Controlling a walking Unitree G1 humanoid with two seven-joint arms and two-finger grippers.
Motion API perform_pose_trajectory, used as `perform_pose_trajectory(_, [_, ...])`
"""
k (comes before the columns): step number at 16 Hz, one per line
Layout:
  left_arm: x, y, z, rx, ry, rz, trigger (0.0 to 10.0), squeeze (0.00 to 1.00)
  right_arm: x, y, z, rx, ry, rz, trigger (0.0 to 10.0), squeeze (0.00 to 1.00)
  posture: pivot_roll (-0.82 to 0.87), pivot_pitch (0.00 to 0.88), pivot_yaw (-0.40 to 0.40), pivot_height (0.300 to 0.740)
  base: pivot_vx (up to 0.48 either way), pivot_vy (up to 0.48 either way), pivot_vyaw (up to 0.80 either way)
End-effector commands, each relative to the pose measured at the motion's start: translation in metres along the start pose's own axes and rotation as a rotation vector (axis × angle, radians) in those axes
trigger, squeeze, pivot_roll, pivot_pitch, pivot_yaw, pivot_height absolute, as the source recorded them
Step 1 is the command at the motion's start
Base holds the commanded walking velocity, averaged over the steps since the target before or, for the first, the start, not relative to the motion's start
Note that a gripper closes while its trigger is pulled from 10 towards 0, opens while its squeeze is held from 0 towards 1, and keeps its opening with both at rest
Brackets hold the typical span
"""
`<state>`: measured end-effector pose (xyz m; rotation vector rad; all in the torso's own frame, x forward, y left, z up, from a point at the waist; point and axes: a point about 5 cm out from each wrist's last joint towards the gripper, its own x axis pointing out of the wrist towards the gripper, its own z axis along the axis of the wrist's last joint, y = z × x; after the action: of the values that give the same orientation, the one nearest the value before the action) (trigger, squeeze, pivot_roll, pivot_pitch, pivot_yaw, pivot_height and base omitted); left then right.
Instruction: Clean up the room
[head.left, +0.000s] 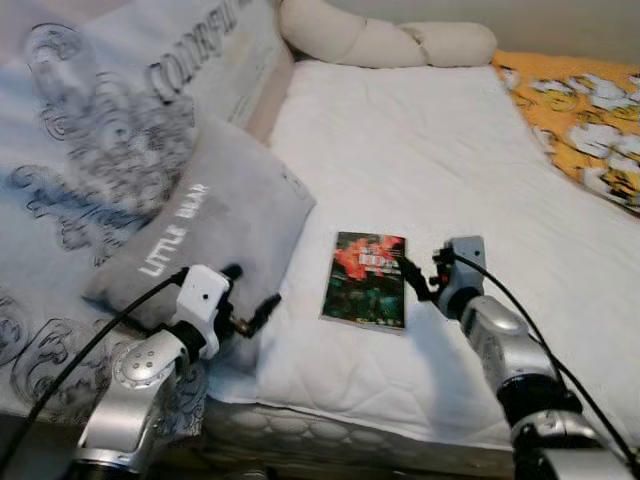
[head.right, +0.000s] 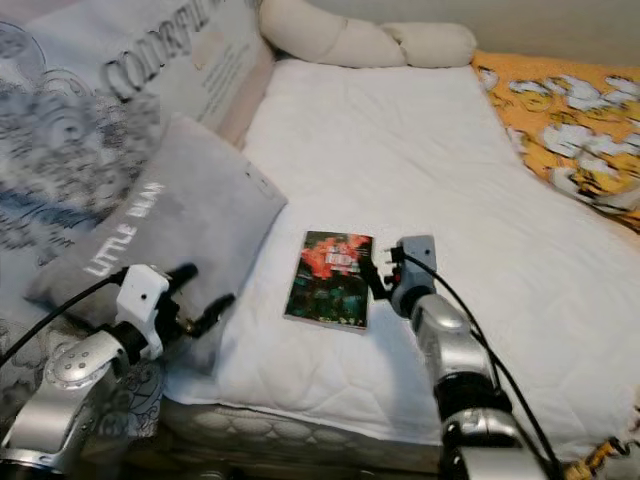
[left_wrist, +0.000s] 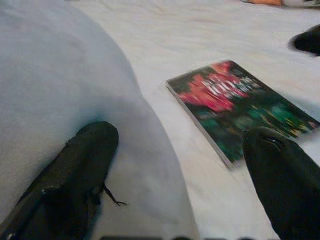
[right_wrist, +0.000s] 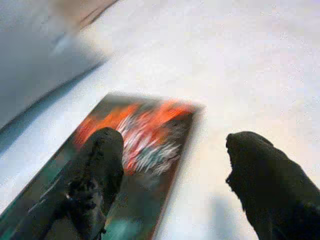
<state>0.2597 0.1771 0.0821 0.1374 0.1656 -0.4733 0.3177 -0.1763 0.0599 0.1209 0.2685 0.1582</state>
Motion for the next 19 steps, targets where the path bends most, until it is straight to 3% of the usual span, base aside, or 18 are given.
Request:
perform_pose_trajectory(1, [0.003,0.006,0.008,0.025,-0.023,0.077,10.0,0.0,-0.007,0.005,0.004,0.049,-0.052,-0.079,10.0,0.0,0.03,0.0,0.01,0.74,0.0,-0.48,0.0])
perform_pose_trajectory(3, [0.005,0.002,0.011,0.027,-0.028,0.086,10.0,0.0,-0.014,0.014,0.0,0.044,-0.082,-0.087,10.0,0.0,0.03,0.0,0.012,0.74,0.0,-0.48,0.0])
perform_pose_trajectory(4, [0.004,-0.003,0.013,0.015,-0.031,0.11,10.0,0.0,-0.022,0.026,-0.014,0.027,-0.049,-0.081,10.0,0.0,0.02,0.0,0.011,0.74,0.0,-0.48,-0.46])
perform_pose_trajectory(6, [0.004,-0.005,0.013,0.003,-0.035,0.147,10.0,0.0,-0.028,0.03,-0.02,0.012,-0.032,-0.077,10.0,0.0,0.01,0.0,0.005,0.74,0.0,-0.48,-0.63])
perform_pose_trajectory(10, [0.005,-0.005,0.015,-0.011,-0.053,0.273,10.0,0.0,-0.038,0.02,-0.015,-0.06,-0.03,-0.126,10.0,0.0,0.01,0.0,-0.002,0.74,0.0,-0.48,-0.39])
perform_pose_trajectory(13, [0.004,-0.007,0.017,-0.018,-0.048,0.307,10.0,0.0,-0.034,0.011,-0.002,-0.122,-0.064,-0.195,10.0,0.0,0.01,0.0,-0.007,0.74,0.0,-0.48,0.0])
perform_pose_trajectory(16, [0.004,-0.007,0.018,-0.023,-0.056,0.34,10.0,0.0,-0.036,0.015,0.0,-0.179,-0.075,-0.146,10.0,0.0,0.01,0.0,-0.015,0.74,0.0,-0.48,0.0])
perform_pose_trajectory(19, [0.004,-0.007,0.018,-0.026,-0.055,0.361,10.0,0.0,-0.038,0.016,-0.002,-0.143,-0.06,-0.148,10.0,0.0,0.01,0.0,-0.016,0.74,0.0,-0.48,0.0])
